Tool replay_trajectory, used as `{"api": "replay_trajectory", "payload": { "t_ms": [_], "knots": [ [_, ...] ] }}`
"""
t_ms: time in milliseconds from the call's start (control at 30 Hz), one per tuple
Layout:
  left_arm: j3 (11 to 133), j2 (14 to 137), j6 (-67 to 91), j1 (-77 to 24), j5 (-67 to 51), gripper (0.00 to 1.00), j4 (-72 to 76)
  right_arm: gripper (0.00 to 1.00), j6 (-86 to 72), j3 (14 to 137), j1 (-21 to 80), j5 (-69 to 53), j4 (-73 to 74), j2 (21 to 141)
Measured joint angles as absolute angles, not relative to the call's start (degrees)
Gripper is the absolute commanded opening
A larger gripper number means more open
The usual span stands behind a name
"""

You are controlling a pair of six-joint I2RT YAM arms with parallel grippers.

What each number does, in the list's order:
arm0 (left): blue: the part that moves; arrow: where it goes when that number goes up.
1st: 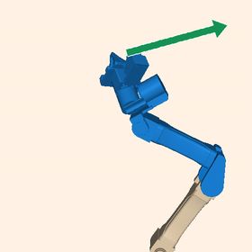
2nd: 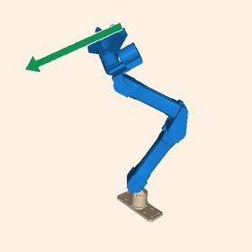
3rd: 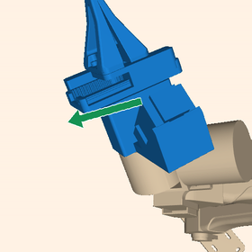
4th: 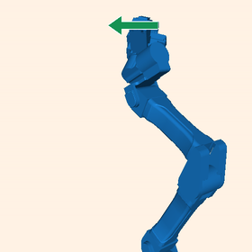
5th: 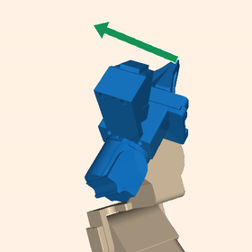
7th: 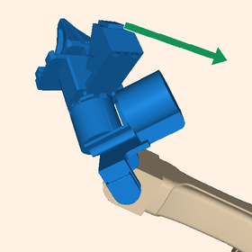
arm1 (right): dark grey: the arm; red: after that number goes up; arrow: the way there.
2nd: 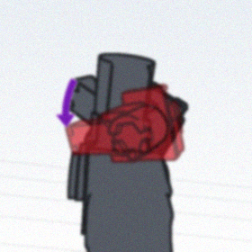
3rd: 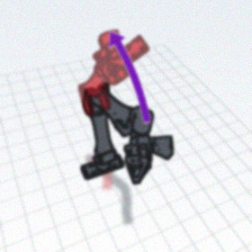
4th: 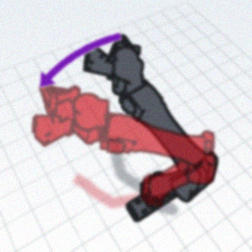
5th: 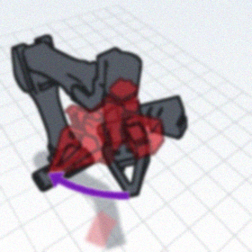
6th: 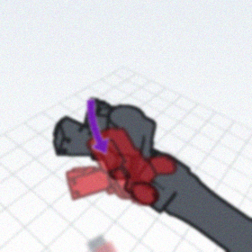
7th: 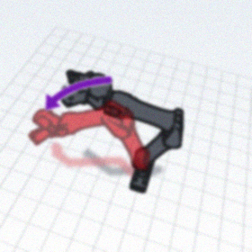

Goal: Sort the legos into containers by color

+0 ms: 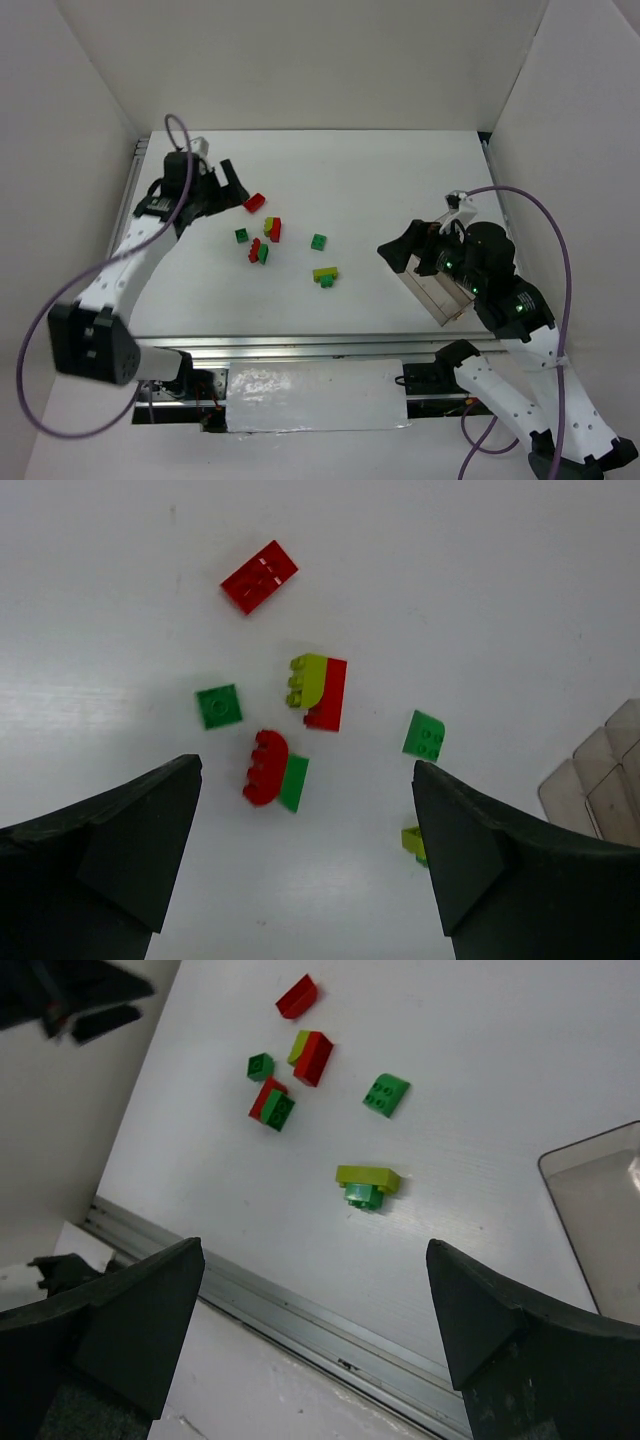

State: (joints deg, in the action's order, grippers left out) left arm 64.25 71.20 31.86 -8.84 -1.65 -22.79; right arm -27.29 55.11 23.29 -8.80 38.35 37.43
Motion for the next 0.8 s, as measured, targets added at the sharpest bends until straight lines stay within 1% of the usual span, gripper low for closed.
{"api": "replay_trajectory", "payload": {
  "t_ms": [67,200,300,500,700,800],
  "knots": [
    [69.7,81.3,31.3,-8.9,-3.4,1.0,-21.1,0.99,-27.1,54.3,23.3,-11.1,37.2,37.8],
    [82.0,99.2,28.3,-9.1,-2.2,0.99,-20.9,1.0,-27.1,51.9,23.3,-15.8,35.2,37.9],
    [88.6,107.2,24.0,-9.0,-1.5,0.99,-21.0,1.0,-27.1,49.6,23.4,-19.2,32.7,37.7],
    [98.1,116.7,13.8,-8.9,-1.4,1.0,-22.6,1.0,-27.1,46.4,23.7,-24.2,28.7,38.2],
    [98.5,119.9,8.6,-8.9,-0.3,0.98,-23.4,1.0,-27.2,44.6,23.9,-26.3,26.0,39.4],
    [98.5,121.4,7.5,-8.9,-0.4,0.99,-23.5,1.0,-27.2,44.6,23.9,-27.1,25.6,39.6]
  ]
}}
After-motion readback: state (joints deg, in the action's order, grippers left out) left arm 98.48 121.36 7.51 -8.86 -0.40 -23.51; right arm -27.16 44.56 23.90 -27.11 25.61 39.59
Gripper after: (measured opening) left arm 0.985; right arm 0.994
